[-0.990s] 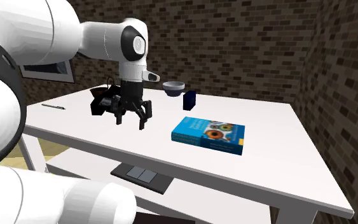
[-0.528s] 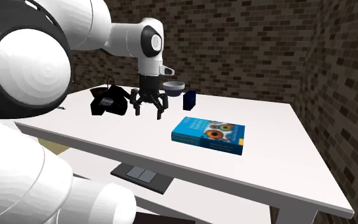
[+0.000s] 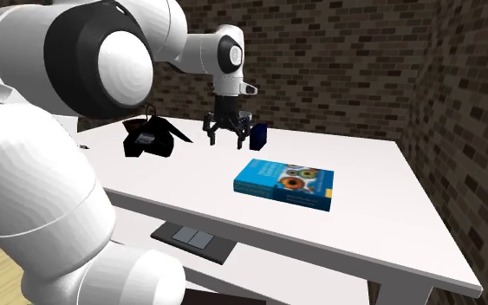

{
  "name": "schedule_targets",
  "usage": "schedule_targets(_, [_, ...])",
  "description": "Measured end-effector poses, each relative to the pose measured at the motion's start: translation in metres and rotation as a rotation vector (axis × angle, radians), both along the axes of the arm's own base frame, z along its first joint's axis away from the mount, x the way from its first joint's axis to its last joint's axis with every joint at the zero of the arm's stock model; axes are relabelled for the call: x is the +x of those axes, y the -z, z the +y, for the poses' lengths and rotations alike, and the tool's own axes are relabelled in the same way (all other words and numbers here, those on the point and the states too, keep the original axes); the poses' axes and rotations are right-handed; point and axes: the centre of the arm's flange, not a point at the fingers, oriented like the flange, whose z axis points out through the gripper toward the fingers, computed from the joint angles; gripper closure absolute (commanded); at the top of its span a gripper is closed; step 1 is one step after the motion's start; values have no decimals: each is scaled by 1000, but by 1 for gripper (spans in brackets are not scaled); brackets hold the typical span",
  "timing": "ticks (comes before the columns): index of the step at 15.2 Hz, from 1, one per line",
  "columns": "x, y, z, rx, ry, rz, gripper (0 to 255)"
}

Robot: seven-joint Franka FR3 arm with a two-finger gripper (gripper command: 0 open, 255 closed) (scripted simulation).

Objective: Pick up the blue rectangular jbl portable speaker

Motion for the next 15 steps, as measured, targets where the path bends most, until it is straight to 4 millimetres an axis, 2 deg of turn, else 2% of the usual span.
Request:
schedule_targets(4, [43, -15, -20, -11, -1, -24, 0])
schedule_targets(11, [115, -28, -61, -31, -3, -66, 0])
schedule_targets(13, [134, -37, -68, -37, -3, -78, 0])
schedule_targets(15, [149, -35, -74, -40, -5, -84, 0])
